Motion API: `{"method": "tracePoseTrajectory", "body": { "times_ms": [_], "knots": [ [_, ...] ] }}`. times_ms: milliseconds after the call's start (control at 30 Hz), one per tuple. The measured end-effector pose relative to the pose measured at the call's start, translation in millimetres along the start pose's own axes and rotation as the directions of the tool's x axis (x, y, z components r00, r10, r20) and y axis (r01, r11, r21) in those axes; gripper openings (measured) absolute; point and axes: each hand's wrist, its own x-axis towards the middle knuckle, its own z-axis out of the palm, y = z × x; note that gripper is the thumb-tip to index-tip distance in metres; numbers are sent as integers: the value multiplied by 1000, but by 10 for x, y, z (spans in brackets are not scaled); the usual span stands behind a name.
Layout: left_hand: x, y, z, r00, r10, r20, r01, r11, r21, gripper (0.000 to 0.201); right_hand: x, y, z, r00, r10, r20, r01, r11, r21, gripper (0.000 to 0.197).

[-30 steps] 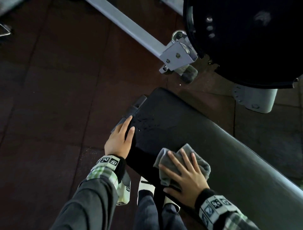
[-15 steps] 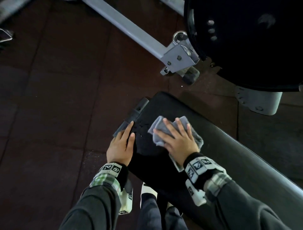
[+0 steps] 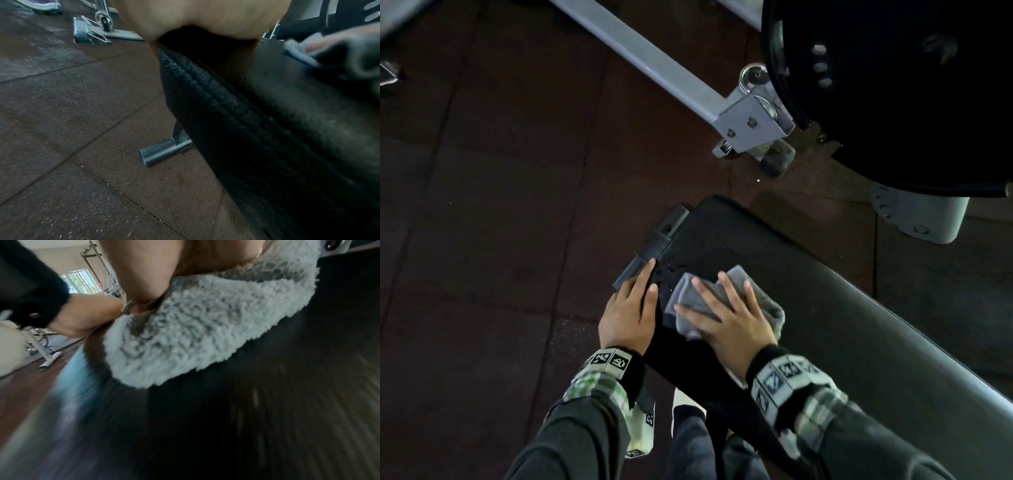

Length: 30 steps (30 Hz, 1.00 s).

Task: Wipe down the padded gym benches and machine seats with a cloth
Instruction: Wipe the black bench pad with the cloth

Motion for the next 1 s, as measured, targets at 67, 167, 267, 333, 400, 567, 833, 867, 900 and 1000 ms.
{"method": "tracePoseTrajectory", "body": {
  "times_ms": [67, 167, 267, 333, 400, 567, 833, 867, 900, 1000],
  "knots": [
    [5, -13, 14, 1000, 2, -9, -2, 1000, -2, 57, 150, 189, -44, 999, 52, 8, -51, 998, -34, 51],
    [-1, -4, 18, 1000, 1, -22, -1, 1000, -6, 57, 65, 502, -69, 984, 175, 1, -175, 984, -17, 52],
    [-7, 0, 18, 1000, 2, -24, -2, 1000, 0, 56, -276, 599, -3, 982, 189, -20, -189, 982, 9, 55],
    [-8, 1, 21, 1000, 6, -19, -5, 1000, 17, 55, -475, 493, 47, 987, 160, -24, -159, 987, 24, 56],
    [-5, 0, 21, 1000, 11, -19, -11, 1000, 23, 54, -524, 311, 61, 994, 111, -20, -110, 993, 39, 54],
    [-8, 16, 13, 1000, 14, -13, -14, 1000, 21, 51, -52, 115, -13, 998, 63, 19, -63, 998, 30, 52],
    [39, 170, 34, 995, 3, -99, 4, 997, 71, 52, -7, 659, -102, 975, 221, 8, -221, 975, 11, 54],
    [49, 180, 35, 996, 17, -92, -9, 996, 87, 52, -120, 671, -74, 976, 217, -6, -217, 976, 19, 55],
    [58, 194, 32, 997, 17, -74, -10, 995, 96, 53, -237, 655, -43, 979, 202, -20, -202, 979, 21, 55],
    [69, 209, 17, 999, 11, -49, -6, 994, 113, 54, -463, 491, 27, 993, 114, -29, -114, 993, 11, 55]
  ]
}}
